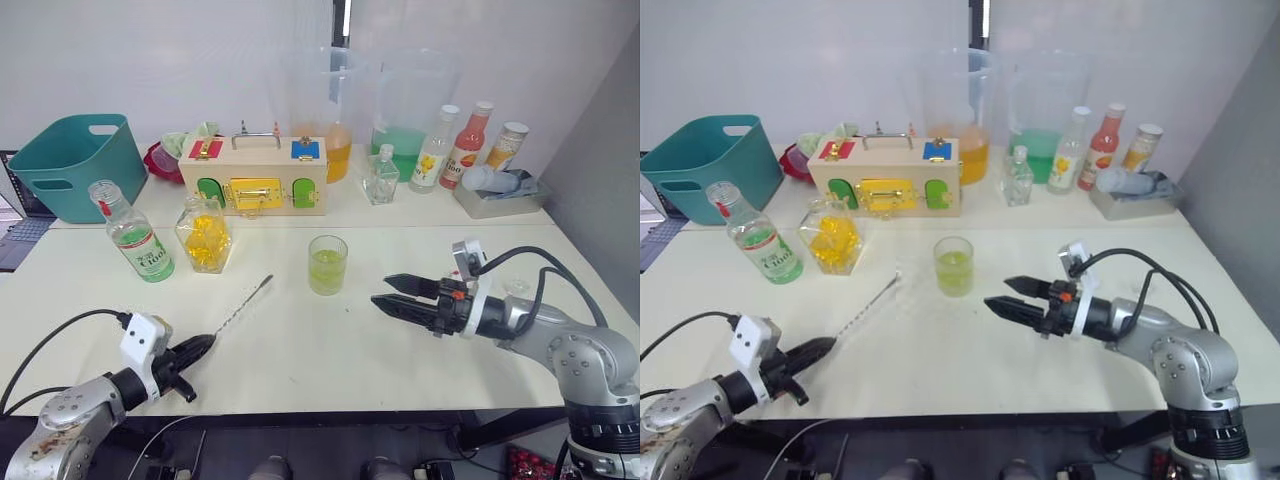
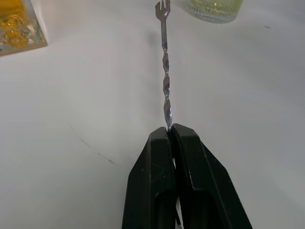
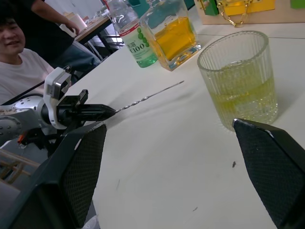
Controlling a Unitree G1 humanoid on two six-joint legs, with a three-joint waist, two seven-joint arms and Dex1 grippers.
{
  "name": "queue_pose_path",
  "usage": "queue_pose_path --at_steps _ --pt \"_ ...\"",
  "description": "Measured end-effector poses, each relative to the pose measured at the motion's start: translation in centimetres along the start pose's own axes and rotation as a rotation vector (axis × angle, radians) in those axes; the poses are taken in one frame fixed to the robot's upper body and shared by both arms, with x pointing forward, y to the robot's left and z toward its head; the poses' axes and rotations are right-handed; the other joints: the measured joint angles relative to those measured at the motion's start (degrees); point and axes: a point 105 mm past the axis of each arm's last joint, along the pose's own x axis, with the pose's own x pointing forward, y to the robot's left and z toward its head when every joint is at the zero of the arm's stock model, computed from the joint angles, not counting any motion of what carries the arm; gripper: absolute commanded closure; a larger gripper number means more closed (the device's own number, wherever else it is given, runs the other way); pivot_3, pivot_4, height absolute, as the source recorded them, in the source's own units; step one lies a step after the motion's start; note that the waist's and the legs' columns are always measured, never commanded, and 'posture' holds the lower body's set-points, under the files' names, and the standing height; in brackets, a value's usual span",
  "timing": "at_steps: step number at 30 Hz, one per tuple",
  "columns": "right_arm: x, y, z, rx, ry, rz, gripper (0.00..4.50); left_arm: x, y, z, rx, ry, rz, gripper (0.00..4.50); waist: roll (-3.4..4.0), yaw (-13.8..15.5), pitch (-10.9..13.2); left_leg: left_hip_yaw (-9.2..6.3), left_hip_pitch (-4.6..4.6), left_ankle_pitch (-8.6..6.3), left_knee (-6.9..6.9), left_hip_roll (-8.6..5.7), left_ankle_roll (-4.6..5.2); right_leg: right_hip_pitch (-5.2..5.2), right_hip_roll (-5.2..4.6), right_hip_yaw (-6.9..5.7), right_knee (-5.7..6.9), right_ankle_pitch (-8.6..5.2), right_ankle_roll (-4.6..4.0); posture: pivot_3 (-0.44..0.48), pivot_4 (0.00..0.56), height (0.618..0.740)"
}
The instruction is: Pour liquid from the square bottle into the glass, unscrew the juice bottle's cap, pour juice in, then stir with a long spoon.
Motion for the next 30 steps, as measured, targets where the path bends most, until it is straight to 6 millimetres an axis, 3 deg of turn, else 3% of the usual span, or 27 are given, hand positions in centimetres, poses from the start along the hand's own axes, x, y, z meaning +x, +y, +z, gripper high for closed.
queue_pose_path --at_steps 1,4,9,13,18,22,30 --pt "-0.1 -0.3 0.0 -0.003 0.005 -0.011 0.0 -0.2 0.1 -0.5 0.013 0.015 -0.002 4.48 0.0 0.0 0.0 0.0 0.0 0.0 0.0 0.01 0.0 0.0 0.0 0.0 0.0 0.0 0.0 0.0 0.15 0.74" --pt "-0.3 -0.5 -0.1 -0.004 0.005 -0.02 0.0 -0.8 0.4 -1.7 0.037 0.058 -0.006 3.58 0.0 0.0 0.0 0.0 0.0 0.0 0.0 0.02 0.0 -0.01 0.0 0.0 0.0 0.0 0.0 0.0 0.15 0.74" --pt "-0.4 -0.5 -0.1 -0.016 0.012 -0.014 0.0 -1.4 0.6 -1.6 0.071 0.065 -0.045 1.87 0.0 -0.1 0.0 0.0 0.0 0.0 0.0 0.04 0.0 -0.01 0.01 -0.02 0.0 0.0 0.0 0.0 0.15 0.74" --pt "-0.4 -0.5 -0.3 -0.024 0.016 -0.01 0.0 -2.1 1.5 -0.1 0.112 0.088 -0.072 0.58 0.0 -0.1 0.0 0.0 0.0 0.0 0.0 0.04 0.0 -0.01 0.01 -0.02 0.01 0.0 0.0 0.0 0.15 0.74" --pt "-0.3 -0.7 -1.2 -0.014 0.036 -0.017 0.0 -2.5 2.0 -0.6 0.169 0.324 -0.116 0.58 0.02 -0.1 0.0 0.02 0.01 0.0 0.0 0.02 0.0 -0.01 0.01 -0.01 0.02 0.0 0.0 0.0 0.15 0.74" --pt "-0.2 -0.6 -1.5 -0.015 0.038 -0.014 0.0 -2.0 1.9 -0.3 0.192 0.373 -0.115 0.58 0.07 -0.2 0.0 0.03 0.06 0.0 -0.01 0.04 0.0 -0.01 0.01 -0.01 0.04 0.0 0.0 0.0 0.15 0.74" --pt "-0.2 -0.8 -1.6 -0.03 0.041 -0.03 0.0 -1.6 1.3 -0.5 0.22 0.434 -0.109 3.1 0.32 -0.1 -0.1 0.06 0.12 0.0 -0.03 0.03 0.0 0.05 0.0 0.03 0.03 0.0 0.0 0.0 0.15 0.74"
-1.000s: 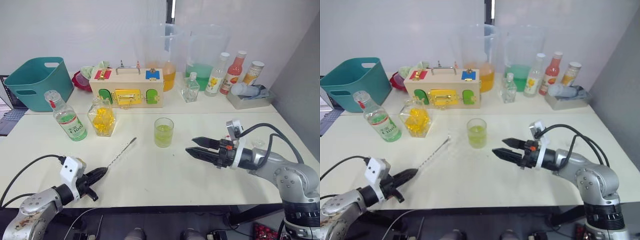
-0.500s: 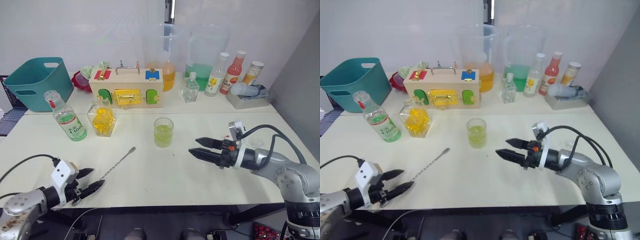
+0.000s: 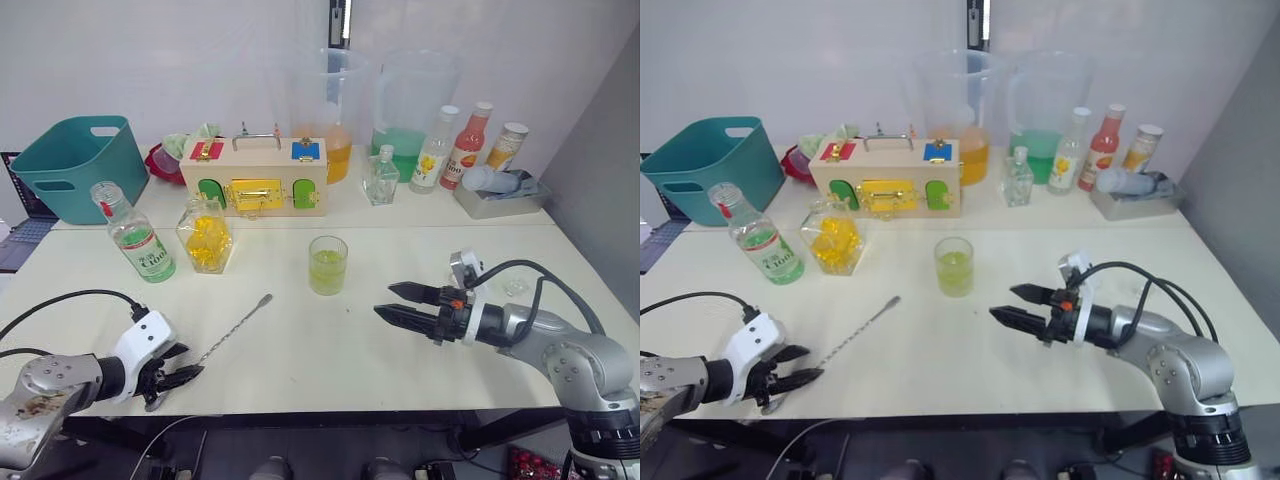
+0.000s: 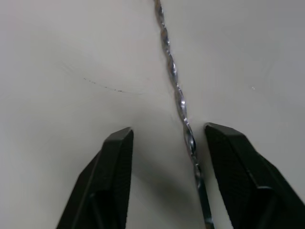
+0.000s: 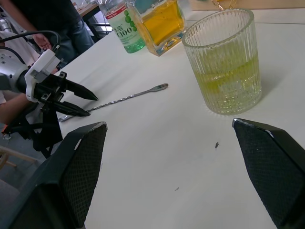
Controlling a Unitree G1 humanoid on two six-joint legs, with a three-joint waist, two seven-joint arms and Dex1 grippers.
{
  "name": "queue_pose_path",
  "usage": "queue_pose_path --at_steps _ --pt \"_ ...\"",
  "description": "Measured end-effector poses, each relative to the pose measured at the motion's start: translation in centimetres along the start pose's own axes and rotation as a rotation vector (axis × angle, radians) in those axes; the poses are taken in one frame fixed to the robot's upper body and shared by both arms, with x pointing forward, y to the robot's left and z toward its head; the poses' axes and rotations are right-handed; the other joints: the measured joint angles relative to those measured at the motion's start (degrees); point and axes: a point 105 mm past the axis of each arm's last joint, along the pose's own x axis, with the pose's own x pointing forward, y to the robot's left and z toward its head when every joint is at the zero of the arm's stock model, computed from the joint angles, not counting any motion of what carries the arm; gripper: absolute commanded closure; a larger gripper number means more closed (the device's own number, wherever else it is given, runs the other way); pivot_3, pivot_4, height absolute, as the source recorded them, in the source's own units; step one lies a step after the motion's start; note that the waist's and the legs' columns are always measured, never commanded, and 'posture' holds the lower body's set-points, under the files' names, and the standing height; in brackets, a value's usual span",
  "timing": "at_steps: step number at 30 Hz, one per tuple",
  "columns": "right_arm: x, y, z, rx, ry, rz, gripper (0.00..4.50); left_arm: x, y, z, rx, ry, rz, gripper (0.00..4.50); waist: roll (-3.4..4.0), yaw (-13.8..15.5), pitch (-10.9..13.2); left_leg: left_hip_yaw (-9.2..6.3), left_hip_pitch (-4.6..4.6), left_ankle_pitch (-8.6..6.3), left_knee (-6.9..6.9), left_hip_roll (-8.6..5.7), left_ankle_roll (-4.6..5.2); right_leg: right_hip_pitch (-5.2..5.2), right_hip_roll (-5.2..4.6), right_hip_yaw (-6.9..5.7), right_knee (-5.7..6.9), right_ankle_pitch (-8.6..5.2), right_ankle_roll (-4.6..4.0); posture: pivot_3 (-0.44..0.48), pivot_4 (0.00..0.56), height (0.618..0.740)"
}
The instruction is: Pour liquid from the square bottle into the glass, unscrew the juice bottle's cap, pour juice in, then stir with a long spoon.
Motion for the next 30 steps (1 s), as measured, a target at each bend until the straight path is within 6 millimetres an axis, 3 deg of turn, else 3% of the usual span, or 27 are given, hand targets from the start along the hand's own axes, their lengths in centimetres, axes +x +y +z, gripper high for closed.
queue_pose_path --at_steps 4,13,19,23,30 --pt "0.0 0.0 0.0 0.001 -0.003 0.002 0.0 -0.1 0.0 -0.3 0.006 0.017 0.011 4.36 0.21 -0.1 -0.1 0.1 0.1 0.0 -0.09 0.01 0.0 0.01 0.0 0.09 0.0 0.0 0.01 0.0 0.15 0.74" --pt "0.2 0.0 0.3 -0.011 -0.01 0.002 0.0 -0.4 0.6 -0.2 -0.063 -0.057 0.034 4.46 0.28 -0.2 -0.2 0.19 0.13 0.0 -0.16 0.04 0.01 -0.03 0.03 0.16 0.01 0.0 0.0 0.0 0.15 0.74" --pt "0.9 0.5 0.3 -0.034 -0.005 -0.001 0.0 -1.7 2.5 4.4 -0.118 -0.348 0.085 4.46 -0.01 0.1 -0.1 0.13 0.03 0.0 -0.07 0.02 0.0 -0.04 0.02 0.14 -0.01 0.02 0.02 0.0 0.15 0.74" --pt "1.8 0.0 0.8 -0.007 -0.027 -0.069 0.0 -2.8 2.0 8.6 -0.073 -0.542 0.054 4.46 -0.04 0.0 -0.1 0.14 -0.01 0.0 -0.07 0.02 0.0 -0.12 0.02 0.17 0.03 0.02 0.02 0.0 0.15 0.74" --pt "3.1 0.5 4.3 0.168 -0.139 0.011 0.0 -4.0 1.2 14.2 -0.008 -0.739 0.032 4.46 -0.06 -0.1 -0.1 0.12 0.0 0.0 -0.07 0.02 0.01 -0.11 0.05 0.17 0.07 0.03 0.01 0.0 0.15 0.74"
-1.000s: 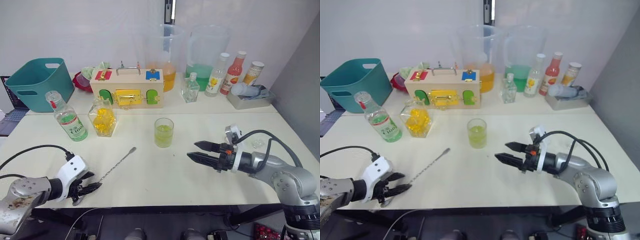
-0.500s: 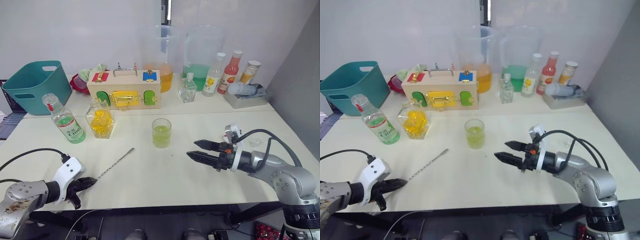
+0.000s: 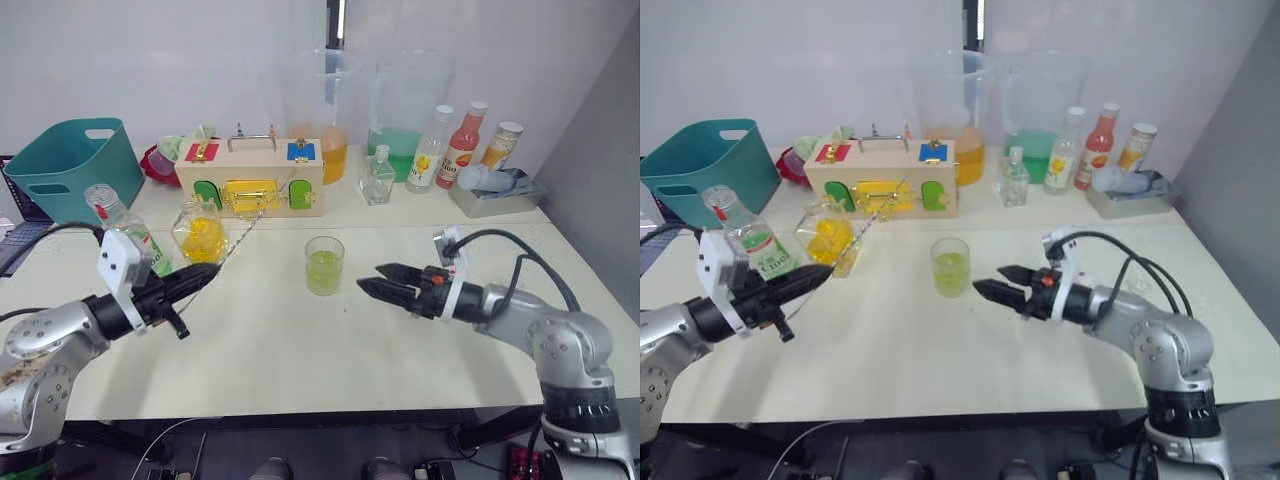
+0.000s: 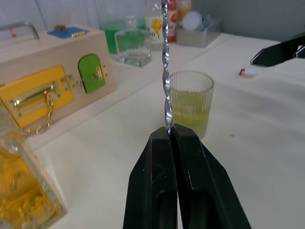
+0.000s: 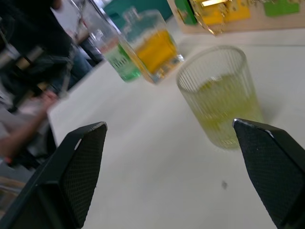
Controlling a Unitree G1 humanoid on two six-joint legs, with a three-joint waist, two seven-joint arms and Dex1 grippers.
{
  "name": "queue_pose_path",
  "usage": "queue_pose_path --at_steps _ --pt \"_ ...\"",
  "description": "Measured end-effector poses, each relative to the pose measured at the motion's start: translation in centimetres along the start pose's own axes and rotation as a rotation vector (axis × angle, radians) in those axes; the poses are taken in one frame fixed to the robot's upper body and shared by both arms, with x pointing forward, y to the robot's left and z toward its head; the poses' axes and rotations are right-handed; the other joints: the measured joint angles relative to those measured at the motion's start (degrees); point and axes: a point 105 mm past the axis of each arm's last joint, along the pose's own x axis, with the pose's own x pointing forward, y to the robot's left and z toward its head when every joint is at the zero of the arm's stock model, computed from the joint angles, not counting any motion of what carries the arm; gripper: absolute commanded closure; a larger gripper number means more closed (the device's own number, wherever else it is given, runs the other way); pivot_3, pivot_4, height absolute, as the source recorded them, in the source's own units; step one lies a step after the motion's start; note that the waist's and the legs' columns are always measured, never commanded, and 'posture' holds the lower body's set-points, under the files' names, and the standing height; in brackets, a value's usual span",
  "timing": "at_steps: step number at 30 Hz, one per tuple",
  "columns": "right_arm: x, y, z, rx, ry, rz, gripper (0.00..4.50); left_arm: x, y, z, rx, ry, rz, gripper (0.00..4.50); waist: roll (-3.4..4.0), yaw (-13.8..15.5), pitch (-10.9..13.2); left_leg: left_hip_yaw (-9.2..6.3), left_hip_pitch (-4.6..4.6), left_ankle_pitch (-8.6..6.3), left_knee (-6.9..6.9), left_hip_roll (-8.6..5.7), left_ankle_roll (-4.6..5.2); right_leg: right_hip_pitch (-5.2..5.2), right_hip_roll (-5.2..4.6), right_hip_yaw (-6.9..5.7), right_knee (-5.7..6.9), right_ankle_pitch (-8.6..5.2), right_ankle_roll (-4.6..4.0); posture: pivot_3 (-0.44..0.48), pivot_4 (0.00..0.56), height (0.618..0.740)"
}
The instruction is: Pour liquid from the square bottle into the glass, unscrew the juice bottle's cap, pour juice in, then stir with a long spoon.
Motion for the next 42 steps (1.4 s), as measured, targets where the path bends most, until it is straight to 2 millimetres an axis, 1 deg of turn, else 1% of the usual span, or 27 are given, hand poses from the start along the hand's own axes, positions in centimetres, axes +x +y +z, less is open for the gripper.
queue_pose_path --at_steps 2,4,8,12,13,17,22,25,30,31,32,35,36,37,42 --pt "0.8 0.9 0.9 0.065 -0.058 0.044 0.0 1.0 -0.6 0.9 0.016 -0.025 -0.021 4.46 0.0 0.0 0.0 0.0 -0.01 0.0 0.0 -0.01 0.0 0.0 0.0 0.01 0.01 0.0 0.0 0.0 0.15 0.74" --pt "1.4 1.3 1.3 0.117 -0.099 0.059 0.0 1.8 -1.4 1.2 0.014 -0.038 -0.05 4.46 0.0 -0.1 0.0 0.0 0.0 0.0 0.0 -0.02 0.0 0.0 0.0 0.03 0.02 0.01 0.01 0.0 0.15 0.74" --pt "2.8 1.7 1.9 0.2 -0.159 0.042 0.0 3.2 -3.0 0.8 0.002 -0.035 -0.112 4.46 0.01 -0.2 0.0 0.01 0.0 0.0 0.0 -0.03 0.0 -0.03 0.01 0.04 0.06 0.01 0.01 0.0 0.15 0.74" --pt "4.0 1.7 2.5 0.255 -0.226 0.002 0.0 4.5 -3.7 0.5 -0.005 -0.039 -0.123 4.46 0.01 -0.3 0.0 0.0 -0.02 0.0 0.0 -0.03 0.0 -0.05 0.02 0.04 0.07 0.01 0.01 0.0 0.15 0.74" --pt "4.4 1.9 2.5 0.26 -0.233 -0.002 0.0 4.7 -3.8 0.5 0.0 -0.04 -0.121 4.46 0.01 -0.3 0.0 0.01 -0.02 0.0 0.0 -0.03 0.0 -0.05 0.02 0.04 0.07 0.01 0.01 0.0 0.15 0.74" --pt "6.0 3.6 3.3 0.222 -0.258 0.024 0.0 5.7 -4.3 -0.2 -0.01 -0.03 -0.109 4.46 0.02 -0.5 0.0 -0.01 -0.01 0.0 0.0 -0.02 0.01 -0.07 0.06 0.05 0.1 0.01 0.01 0.0 0.15 0.74" --pt "7.4 4.4 4.0 0.201 -0.291 0.02 0.0 6.4 -4.8 -0.8 -0.031 -0.03 -0.097 4.46 0.02 -0.7 0.0 -0.01 0.0 0.0 0.0 -0.02 0.01 -0.07 0.07 0.06 0.1 0.01 0.0 0.0 0.15 0.74" --pt "7.6 4.4 4.1 0.197 -0.296 0.011 0.86 6.4 -4.8 -0.9 -0.03 -0.029 -0.094 4.5 0.02 -0.8 0.0 -0.02 -0.01 0.0 0.0 -0.03 0.01 -0.07 0.07 0.07 0.1 0.01 0.0 0.0 0.15 0.74" --pt "7.8 4.4 4.0 0.201 -0.301 0.0 2.58 6.4 -4.9 -1.0 -0.034 -0.026 -0.09 4.5 0.02 -1.1 0.0 -0.02 -0.01 0.0 -0.01 -0.01 0.01 -0.08 0.09 0.07 0.1 0.02 0.0 0.0 0.15 0.74" --pt "7.8 4.5 4.0 0.202 -0.3 -0.001 3.02 6.4 -4.9 -1.0 -0.033 -0.029 -0.089 4.5 0.02 -1.2 0.0 -0.02 -0.01 0.0 0.0 -0.01 0.01 -0.08 0.08 0.07 0.1 0.02 0.0 0.0 0.15 0.74" --pt "7.9 4.5 4.0 0.202 -0.298 -0.002 3.26 6.4 -4.9 -0.9 -0.033 -0.031 -0.089 4.5 0.02 -1.2 0.0 -0.02 -0.01 0.0 -0.01 -0.01 0.01 -0.08 0.08 0.07 0.1 0.02 0.0 0.0 0.15 0.74" --pt "8.0 4.4 3.8 0.203 -0.29 -0.006 4.34 6.4 -5.0 -0.8 -0.028 -0.038 -0.087 4.5 0.02 -1.3 0.0 -0.03 0.0 0.0 -0.01 -0.01 0.01 -0.08 0.09 0.07 0.1 0.02 0.0 0.0 0.15 0.74" --pt "8.0 4.3 3.8 0.198 -0.288 -0.015 4.48 6.4 -5.0 -0.7 -0.027 -0.041 -0.087 4.5 0.02 -1.3 0.0 -0.03 0.0 0.0 -0.01 -0.01 0.01 -0.08 0.09 0.07 0.1 0.02 0.0 0.0 0.15 0.74" --pt "7.9 3.9 3.7 0.197 -0.285 -0.033 4.48 6.3 -5.0 -0.6 -0.023 -0.049 -0.087 4.5 0.02 -1.3 0.0 -0.04 -0.01 0.0 -0.01 -0.02 0.01 -0.08 0.09 0.06 0.1 0.02 0.0 0.0 0.15 0.74" --pt "7.7 3.7 3.7 0.196 -0.282 -0.024 4.48 6.3 -5.0 -0.7 -0.032 -0.047 -0.087 4.5 0.03 -1.5 0.0 -0.04 -0.02 0.0 -0.01 0.0 0.01 -0.1 0.12 0.1 0.1 0.02 0.0 0.0 0.15 0.74"
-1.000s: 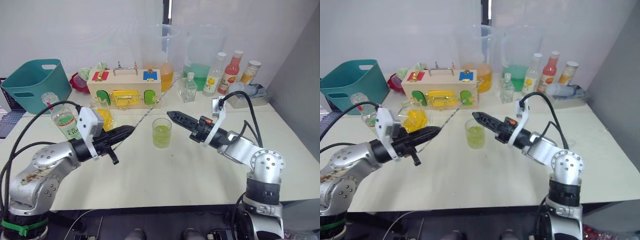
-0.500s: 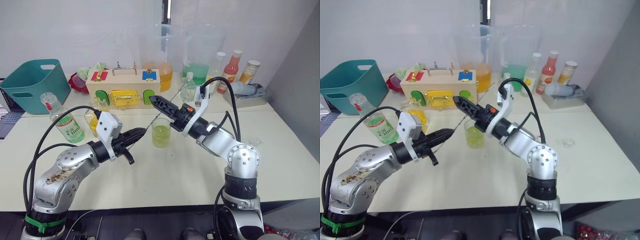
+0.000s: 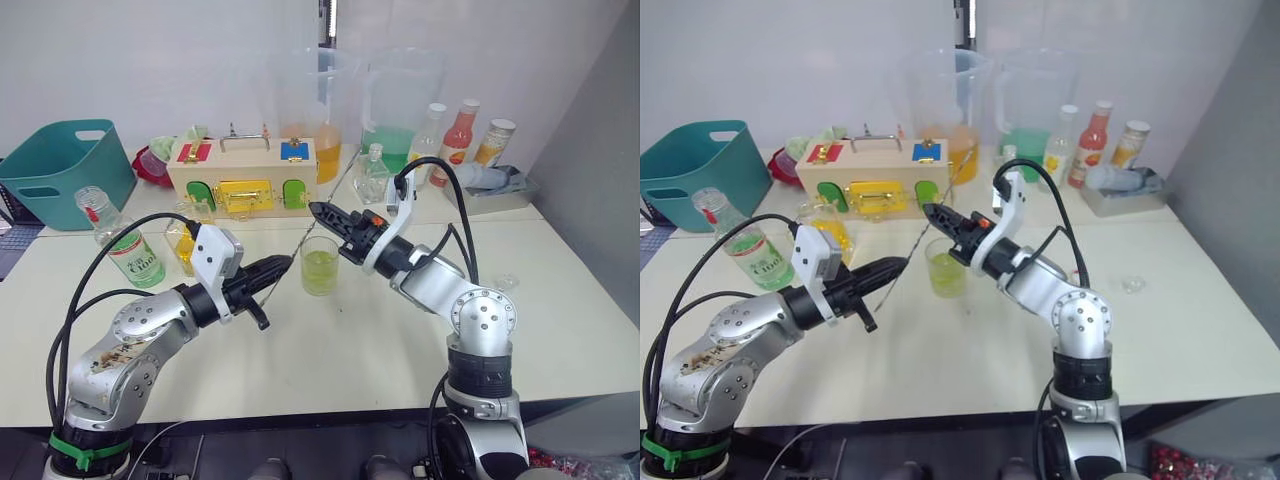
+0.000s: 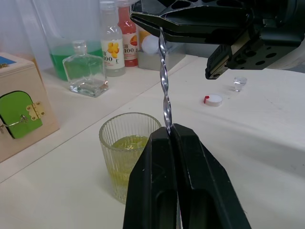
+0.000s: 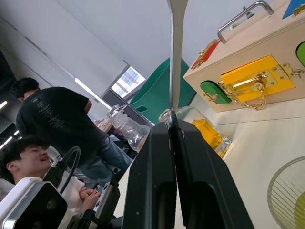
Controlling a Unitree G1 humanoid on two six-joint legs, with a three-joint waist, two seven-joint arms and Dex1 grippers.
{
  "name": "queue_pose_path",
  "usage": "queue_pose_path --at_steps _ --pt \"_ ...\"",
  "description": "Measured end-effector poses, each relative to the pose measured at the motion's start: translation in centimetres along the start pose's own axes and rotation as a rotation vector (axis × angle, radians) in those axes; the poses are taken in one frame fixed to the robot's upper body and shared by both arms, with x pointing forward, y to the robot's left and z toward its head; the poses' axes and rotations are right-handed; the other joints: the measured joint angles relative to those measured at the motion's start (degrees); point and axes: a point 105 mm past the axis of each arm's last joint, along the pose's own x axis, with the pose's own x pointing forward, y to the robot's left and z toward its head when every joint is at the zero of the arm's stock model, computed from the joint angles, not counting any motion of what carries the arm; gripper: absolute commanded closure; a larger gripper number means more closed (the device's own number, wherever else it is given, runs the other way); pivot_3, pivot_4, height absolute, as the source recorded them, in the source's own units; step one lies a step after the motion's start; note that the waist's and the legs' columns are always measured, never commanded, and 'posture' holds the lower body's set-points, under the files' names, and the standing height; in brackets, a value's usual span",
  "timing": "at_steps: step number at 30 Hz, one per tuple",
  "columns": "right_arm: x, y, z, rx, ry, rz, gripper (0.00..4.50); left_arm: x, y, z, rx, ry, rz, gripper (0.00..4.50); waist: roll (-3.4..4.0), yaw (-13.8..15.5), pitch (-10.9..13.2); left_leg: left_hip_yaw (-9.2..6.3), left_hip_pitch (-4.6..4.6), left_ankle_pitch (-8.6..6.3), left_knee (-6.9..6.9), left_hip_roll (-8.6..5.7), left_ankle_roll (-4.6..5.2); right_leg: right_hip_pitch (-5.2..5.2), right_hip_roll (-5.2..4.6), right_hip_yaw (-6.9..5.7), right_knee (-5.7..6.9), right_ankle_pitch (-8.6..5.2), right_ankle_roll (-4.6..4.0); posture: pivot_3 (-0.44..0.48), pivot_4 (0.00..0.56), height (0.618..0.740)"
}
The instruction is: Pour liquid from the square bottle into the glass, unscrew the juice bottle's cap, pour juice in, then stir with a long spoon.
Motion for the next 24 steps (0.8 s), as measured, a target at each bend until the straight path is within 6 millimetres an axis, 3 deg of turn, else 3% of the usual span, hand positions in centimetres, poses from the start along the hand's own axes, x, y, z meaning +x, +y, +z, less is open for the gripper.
queue_pose_path --at_steps 3,5,11,17,20,24 --pt "-0.1 0.0 0.1 -0.006 0.002 0.008 4.48 -0.1 0.2 0.1 0.002 -0.005 0.007 4.5 0.0 0.0 0.0 0.0 0.0 0.0 0.0 0.0 0.0 0.0 0.0 0.0 0.0 0.0 0.0 0.0 0.15 0.74" --pt "-0.1 0.1 0.2 -0.011 0.004 0.018 4.5 -0.3 0.4 0.3 0.002 -0.012 0.016 3.87 0.0 0.0 0.0 0.0 0.0 0.0 0.0 0.0 0.0 0.0 0.0 0.0 0.0 0.0 0.0 0.0 0.15 0.74" --pt "-0.7 -0.3 2.2 -0.076 -0.002 0.041 4.5 -3.1 3.7 1.7 0.015 -0.029 0.105 1.94 0.02 -0.1 0.0 0.02 -0.04 0.0 -0.01 0.01 0.0 -0.03 0.02 0.0 -0.04 0.0 0.0 0.0 0.15 0.74" --pt "-0.2 0.8 6.7 -0.255 0.011 0.106 4.5 -7.5 5.8 1.9 0.017 0.028 0.155 0.02 0.05 -0.4 0.0 0.09 -0.08 0.0 -0.1 0.07 0.01 -0.18 0.06 0.02 -0.03 0.0 -0.02 0.0 0.15 0.74" --pt "0.6 1.4 8.5 -0.356 0.024 0.143 4.5 -8.9 5.5 0.7 -0.02 0.073 0.145 0.02 0.07 -0.3 0.0 0.13 -0.08 0.0 -0.13 0.08 0.01 -0.19 0.06 0.07 -0.05 0.0 -0.02 0.0 0.15 0.74" --pt "1.5 1.4 8.4 -0.402 0.069 0.176 4.5 -9.3 4.8 -0.2 -0.053 0.096 0.121 0.02 0.05 -0.1 0.1 0.13 -0.14 0.0 -0.13 0.06 0.01 -0.22 0.03 0.13 -0.08 0.01 -0.03 0.0 0.15 0.74"
